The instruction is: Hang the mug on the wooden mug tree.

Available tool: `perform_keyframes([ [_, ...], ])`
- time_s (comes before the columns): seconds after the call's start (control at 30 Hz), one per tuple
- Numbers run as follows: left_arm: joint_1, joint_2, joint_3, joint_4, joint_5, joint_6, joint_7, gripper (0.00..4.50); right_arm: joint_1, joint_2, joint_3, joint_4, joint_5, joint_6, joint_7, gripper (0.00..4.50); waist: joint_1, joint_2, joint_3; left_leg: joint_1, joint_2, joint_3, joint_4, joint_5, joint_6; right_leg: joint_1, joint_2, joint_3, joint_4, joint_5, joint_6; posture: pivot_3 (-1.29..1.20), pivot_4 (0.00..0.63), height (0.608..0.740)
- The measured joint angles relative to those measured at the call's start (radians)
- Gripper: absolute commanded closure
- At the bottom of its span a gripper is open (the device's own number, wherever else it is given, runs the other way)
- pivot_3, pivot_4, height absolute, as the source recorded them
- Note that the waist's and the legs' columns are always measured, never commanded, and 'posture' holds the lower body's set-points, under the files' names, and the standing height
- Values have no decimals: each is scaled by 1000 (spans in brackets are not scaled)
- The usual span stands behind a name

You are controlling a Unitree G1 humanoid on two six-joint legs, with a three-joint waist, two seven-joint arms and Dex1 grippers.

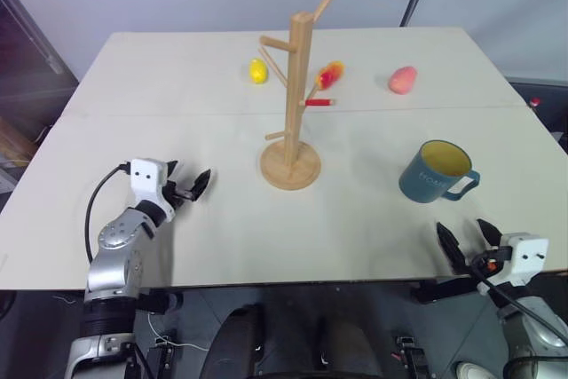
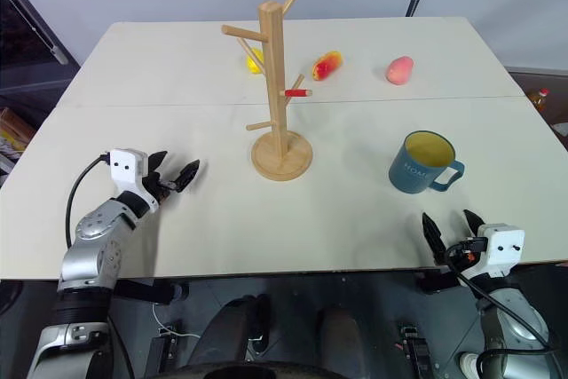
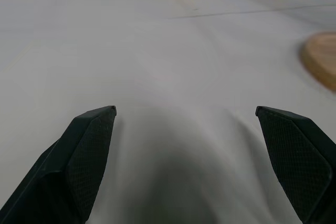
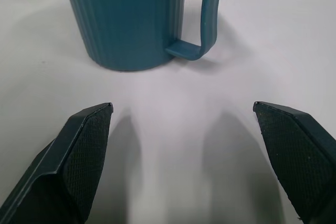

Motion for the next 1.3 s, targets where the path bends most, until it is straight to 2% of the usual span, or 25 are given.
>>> perform_keyframes([
  [0.27,89,65,-177,-236,-86,57,-267,0,-4,6,1,-9,-6,4,-34,47,-1,2,-1,0,0,0,0,0,0,0,0,1,-1,-2,-4,0,150,740],
  [0.5,46,124,-272,-346,-151,150,-419,0,-39,12,0,-33,-4,19,-104,47,-2,6,-3,0,0,0,0,0,0,0,0,1,-1,-2,-4,0,150,740],
  [0.67,26,127,-307,-384,-162,178,-438,0,-88,6,-1,-28,-9,20,-139,47,-2,6,-4,0,0,0,0,0,0,0,0,1,-1,-2,-4,0,150,740],
  [1.3,67,125,-309,-408,-168,174,-433,0,-229,-25,-13,137,-76,1,-178,47,-2,7,-4,0,0,0,0,0,0,0,1,1,-1,-2,-3,0,150,740],
])
